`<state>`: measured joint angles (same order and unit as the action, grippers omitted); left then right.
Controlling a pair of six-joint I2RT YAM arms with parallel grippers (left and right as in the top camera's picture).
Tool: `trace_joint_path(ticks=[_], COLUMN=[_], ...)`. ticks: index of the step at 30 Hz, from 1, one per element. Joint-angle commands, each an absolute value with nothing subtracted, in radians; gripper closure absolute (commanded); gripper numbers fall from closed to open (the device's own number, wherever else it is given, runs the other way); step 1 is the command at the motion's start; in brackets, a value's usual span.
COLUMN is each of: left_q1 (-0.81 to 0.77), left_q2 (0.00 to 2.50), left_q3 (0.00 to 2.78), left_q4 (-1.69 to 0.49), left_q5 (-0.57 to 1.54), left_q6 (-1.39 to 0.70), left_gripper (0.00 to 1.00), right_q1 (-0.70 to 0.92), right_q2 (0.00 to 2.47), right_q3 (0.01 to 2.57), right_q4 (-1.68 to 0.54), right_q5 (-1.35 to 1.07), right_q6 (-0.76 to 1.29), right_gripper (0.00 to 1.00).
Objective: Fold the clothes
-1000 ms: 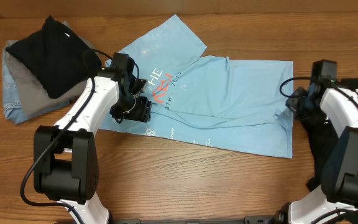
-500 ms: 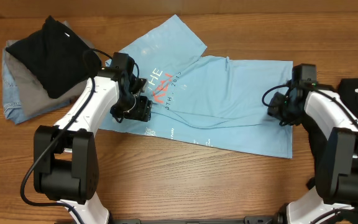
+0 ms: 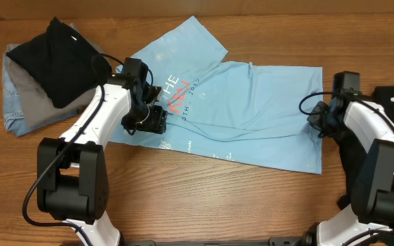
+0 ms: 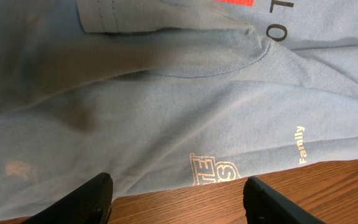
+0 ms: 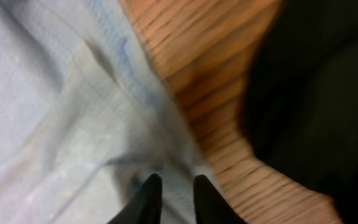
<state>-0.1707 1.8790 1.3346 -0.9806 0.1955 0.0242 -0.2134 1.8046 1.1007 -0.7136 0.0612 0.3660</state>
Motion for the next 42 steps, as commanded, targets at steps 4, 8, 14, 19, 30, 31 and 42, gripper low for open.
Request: trace_joint_path(ticks=[4, 8, 14, 19, 30, 31, 42], left_q1=[-0.179, -0.179, -0.178, -0.177, -0.177, -0.177, -0.177], left_q2=[1.89, 1.89, 1.89, 1.89, 1.89, 1.89, 1.89], left_q3=[1.335, 1.335, 1.335, 1.335, 1.335, 1.335, 1.335], left_q4=[-0.989, -0.989, -0.987, -0.995, -0.996, -0.999, -1.025], left_q5=[0.21, 0.21, 0.21, 0.21, 0.173, 0.173, 0.101], left_q6=[0.015, 0.015, 0.015, 0.015, 0.023, 0.023, 0.023], left_gripper=[0.3, 0.3, 0.3, 0.3, 0.29, 0.29, 0.28], right_q1=[-0.295, -0.278, -0.199, -0.228, -0.383, -0.383, -0.417], right_q2=[1.795, 1.795, 1.796, 1.796, 1.776, 1.77, 1.772], right_q3=[1.203, 1.203, 1.119, 0.992, 1.065, 1.068, 1.067], right_q4=[-0.802, -0.892, -0.889, -0.762, -0.77, -0.785, -0.818], right_q5=[-0.132, -0.403, -0.216, -0.009, -0.476, -0.44, -0.002], right_q6=[0.306, 0.18, 0.27, 0.444, 0.175, 0.196, 0.466], right_gripper=[0.59, 0.78, 0.87, 0.86, 0.85, 0.85, 0.89])
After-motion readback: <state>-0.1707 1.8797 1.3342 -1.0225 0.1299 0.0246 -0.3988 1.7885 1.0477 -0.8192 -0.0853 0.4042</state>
